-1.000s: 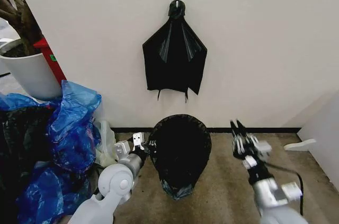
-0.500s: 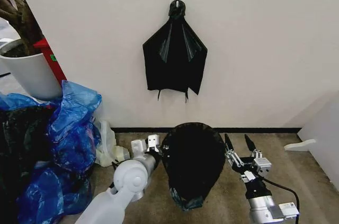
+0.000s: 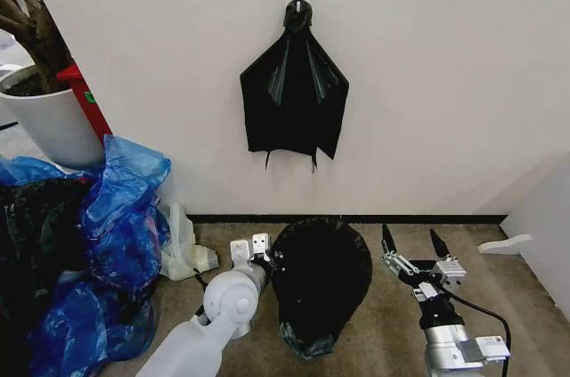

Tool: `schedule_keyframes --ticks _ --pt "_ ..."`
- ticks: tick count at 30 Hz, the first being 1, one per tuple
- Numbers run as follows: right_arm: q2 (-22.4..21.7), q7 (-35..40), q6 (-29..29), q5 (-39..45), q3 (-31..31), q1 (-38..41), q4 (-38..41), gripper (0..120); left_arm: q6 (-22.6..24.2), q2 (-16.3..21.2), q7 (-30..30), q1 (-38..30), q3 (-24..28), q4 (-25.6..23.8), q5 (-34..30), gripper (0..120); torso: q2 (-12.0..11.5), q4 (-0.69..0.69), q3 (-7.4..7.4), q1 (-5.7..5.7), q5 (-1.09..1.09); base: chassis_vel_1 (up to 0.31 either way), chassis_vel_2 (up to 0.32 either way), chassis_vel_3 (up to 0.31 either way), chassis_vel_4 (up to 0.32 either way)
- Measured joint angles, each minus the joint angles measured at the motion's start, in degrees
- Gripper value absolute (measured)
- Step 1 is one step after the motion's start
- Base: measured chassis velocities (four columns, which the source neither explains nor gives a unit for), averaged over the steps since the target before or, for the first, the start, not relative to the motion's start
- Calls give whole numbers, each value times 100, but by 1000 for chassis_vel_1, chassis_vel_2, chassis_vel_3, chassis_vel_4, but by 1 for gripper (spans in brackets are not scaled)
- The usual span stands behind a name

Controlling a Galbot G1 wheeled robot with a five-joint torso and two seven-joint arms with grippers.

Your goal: Place the garbage bag over the trash bin.

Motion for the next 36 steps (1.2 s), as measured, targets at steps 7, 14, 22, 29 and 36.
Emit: schedule_keyframes --ticks 7,14,22,29,36 --pt "-56 5 -30 4 -12 102 -44 100 -18 -26 177 106 -169 23 55 36 0 0 0 0 0 0 0 0 0" --pt "-84 30 -104 92 -26 174 -1 100 -17 82 245 300 -315 -266 340 60 0 0 0 0 -1 0 0 0 0" --pt "-67 100 -178 110 -128 187 1 100 -246 268 641 529 -456 -587 767 86 0 0 0 0 0 0 0 0 0" --pt "-62 137 -235 110 -228 220 20 100 -94 349 564 613 -505 -844 817 100 0 0 0 0 0 0 0 0 0" --pt "-80 157 -254 135 -233 212 14 100 -5 306 638 565 -597 -620 525 100 0 0 0 0 0 0 0 0 0"
